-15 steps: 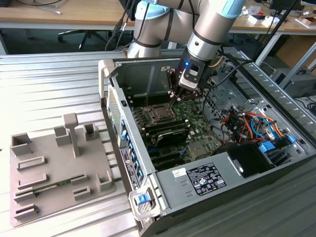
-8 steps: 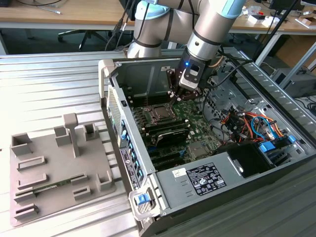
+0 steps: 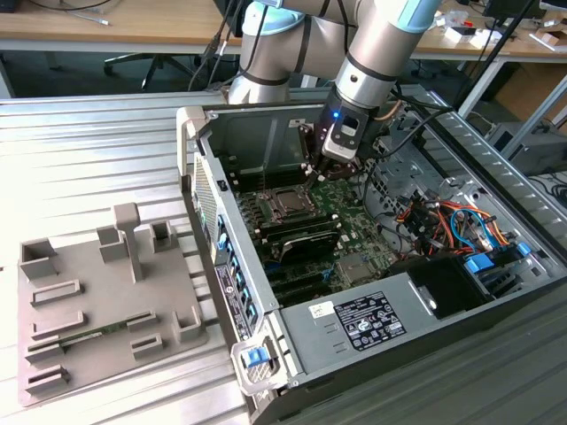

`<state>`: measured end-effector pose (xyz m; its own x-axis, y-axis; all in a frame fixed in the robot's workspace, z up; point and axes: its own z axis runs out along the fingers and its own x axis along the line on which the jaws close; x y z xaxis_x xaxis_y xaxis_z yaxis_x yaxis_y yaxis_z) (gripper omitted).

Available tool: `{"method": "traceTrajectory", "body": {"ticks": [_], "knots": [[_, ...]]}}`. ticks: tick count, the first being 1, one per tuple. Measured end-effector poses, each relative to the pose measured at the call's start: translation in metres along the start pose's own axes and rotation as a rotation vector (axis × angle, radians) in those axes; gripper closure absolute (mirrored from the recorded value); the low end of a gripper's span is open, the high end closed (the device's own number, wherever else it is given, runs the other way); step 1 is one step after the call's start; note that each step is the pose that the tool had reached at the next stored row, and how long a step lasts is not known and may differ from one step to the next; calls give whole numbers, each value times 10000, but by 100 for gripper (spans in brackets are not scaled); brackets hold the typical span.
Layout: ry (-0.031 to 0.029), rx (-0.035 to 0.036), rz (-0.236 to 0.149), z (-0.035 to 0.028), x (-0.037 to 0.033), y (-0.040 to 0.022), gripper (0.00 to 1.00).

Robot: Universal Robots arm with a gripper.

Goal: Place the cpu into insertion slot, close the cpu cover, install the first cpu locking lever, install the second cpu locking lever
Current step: 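Install the first cpu locking lever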

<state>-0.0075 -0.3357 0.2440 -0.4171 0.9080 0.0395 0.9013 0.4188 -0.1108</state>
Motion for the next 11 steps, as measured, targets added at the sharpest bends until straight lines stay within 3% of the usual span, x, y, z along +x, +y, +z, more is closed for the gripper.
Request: {"method": "traceTrajectory", "body": {"ticks": [11], "knots": [[-32, 11, -283, 0, 0, 0, 89]]}}
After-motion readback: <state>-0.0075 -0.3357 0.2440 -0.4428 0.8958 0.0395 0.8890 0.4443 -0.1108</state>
